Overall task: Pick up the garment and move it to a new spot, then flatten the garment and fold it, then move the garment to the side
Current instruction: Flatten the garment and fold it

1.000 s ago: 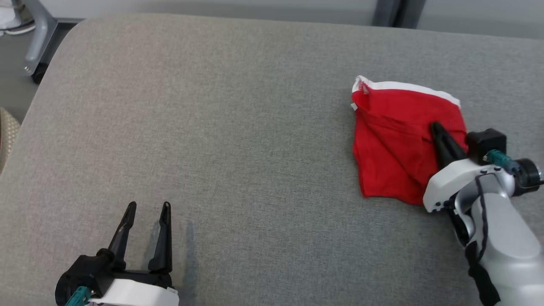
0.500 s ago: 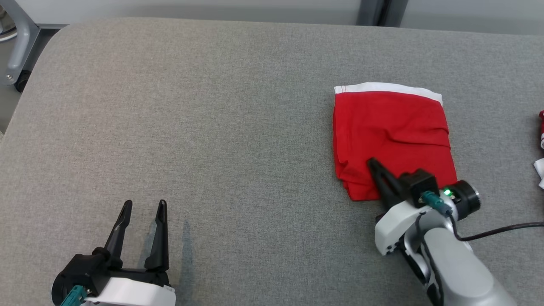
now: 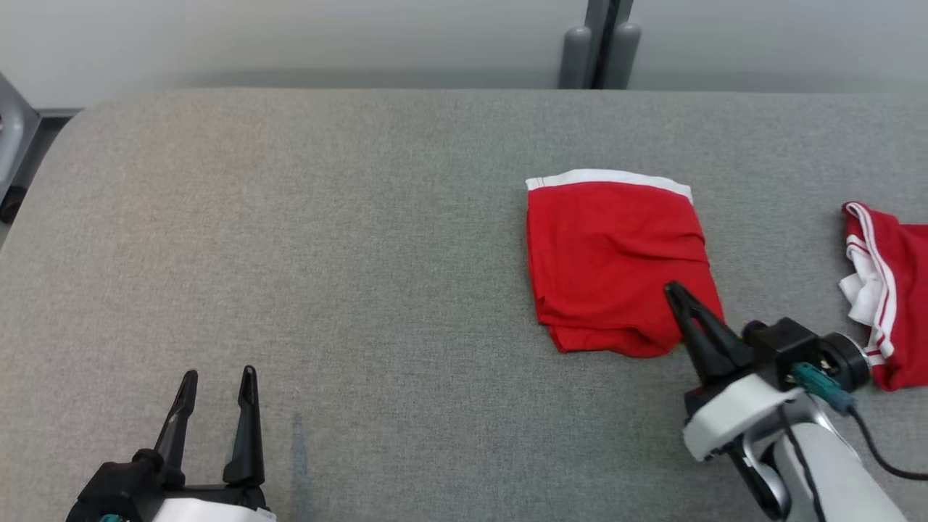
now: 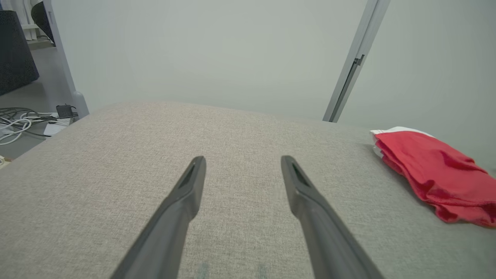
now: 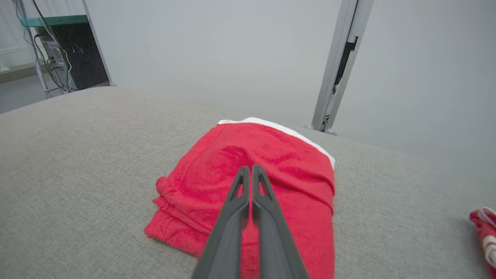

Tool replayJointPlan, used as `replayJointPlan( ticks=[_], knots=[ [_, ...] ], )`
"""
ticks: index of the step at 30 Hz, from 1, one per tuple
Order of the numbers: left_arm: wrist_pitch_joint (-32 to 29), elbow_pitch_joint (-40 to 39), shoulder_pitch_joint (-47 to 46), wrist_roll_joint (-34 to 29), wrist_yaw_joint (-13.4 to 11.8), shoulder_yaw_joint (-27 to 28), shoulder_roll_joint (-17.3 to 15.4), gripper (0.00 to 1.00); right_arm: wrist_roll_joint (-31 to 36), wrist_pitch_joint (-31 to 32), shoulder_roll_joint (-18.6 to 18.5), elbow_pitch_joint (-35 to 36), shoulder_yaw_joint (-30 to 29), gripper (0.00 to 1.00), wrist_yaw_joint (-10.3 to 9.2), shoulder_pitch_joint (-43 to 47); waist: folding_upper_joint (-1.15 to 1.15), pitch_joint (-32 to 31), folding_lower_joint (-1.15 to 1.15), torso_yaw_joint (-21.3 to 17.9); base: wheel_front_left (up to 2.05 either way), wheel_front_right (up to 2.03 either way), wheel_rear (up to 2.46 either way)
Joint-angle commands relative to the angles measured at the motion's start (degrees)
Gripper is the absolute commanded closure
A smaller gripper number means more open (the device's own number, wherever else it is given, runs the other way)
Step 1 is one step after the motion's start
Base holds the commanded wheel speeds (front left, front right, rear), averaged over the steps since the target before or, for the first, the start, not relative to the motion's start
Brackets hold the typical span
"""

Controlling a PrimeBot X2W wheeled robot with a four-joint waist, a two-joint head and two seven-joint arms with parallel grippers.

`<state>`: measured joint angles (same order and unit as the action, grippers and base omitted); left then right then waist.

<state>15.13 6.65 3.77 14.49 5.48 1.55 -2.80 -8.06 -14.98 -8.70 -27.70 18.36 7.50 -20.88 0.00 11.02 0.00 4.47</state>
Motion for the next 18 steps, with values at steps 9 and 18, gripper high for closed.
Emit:
replayJointPlan(
  ticks=[9,18],
  knots=[
    [-0.03,0.23,3.88,0.34,-0.8,3.26,-0.22,0.0,-0.28,-0.22,-0.5,13.42,-17.69,0.0,-0.01,14.78,0.0,-8.12,0.0,-4.12,0.0,0.0,0.0],
    [-0.03,0.58,4.99,0.26,-0.61,3.75,-0.22,0.0,0.91,-0.18,-0.11,13.96,-23.9,0.0,0.0,20.54,0.0,-9.18,0.0,-4.7,0.0,0.0,0.0]
  ],
)
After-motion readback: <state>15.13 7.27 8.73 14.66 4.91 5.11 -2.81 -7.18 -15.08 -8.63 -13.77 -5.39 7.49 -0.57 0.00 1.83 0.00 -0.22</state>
